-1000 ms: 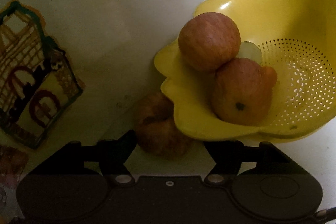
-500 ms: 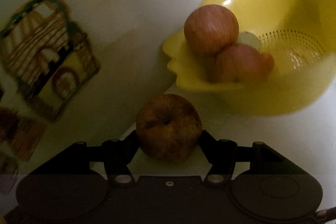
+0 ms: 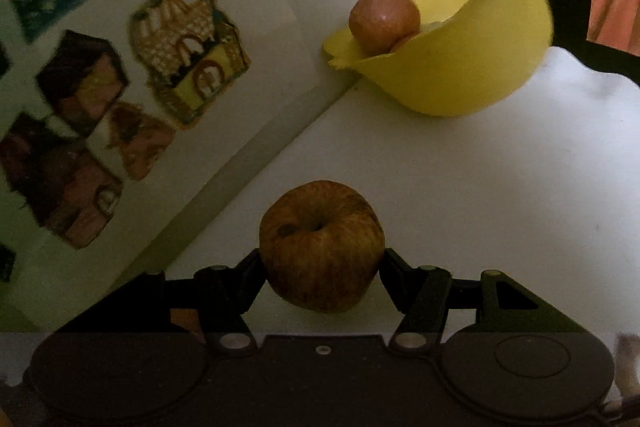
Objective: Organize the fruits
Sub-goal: 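Carry both red apples over the metal tray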
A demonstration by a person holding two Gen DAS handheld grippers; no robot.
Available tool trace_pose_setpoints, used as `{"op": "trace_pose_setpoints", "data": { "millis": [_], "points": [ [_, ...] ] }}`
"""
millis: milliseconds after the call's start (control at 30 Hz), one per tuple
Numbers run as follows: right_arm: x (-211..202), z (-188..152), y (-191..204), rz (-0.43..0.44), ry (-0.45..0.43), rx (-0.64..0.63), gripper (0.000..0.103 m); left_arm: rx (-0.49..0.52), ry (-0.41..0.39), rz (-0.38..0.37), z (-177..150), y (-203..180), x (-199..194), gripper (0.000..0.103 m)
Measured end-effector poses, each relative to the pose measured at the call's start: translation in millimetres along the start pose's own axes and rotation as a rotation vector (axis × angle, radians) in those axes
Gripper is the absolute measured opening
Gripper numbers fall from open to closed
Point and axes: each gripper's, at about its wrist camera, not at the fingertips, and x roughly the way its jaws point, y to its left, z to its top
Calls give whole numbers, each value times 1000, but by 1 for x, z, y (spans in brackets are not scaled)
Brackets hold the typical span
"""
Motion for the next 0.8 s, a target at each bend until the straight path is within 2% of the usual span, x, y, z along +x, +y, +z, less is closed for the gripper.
{"op": "trace_pose_setpoints", "data": {
  "millis": [167, 267, 533, 800],
  "points": [
    [-45, -6, -16, 21, -85, 4, 63, -13, -39, -25, -11, -14, -15, 70],
    [-68, -16, -26, 17, -127, 19, 63, 28, -70, -20, -12, -29, -18, 70],
    [-107, -43, -45, -10, -147, 73, 63, 65, -108, 24, -6, -41, -11, 70],
    [-135, -63, -49, -27, -174, 118, 63, 120, -149, 46, 16, -48, 8, 69]
  ]
}}
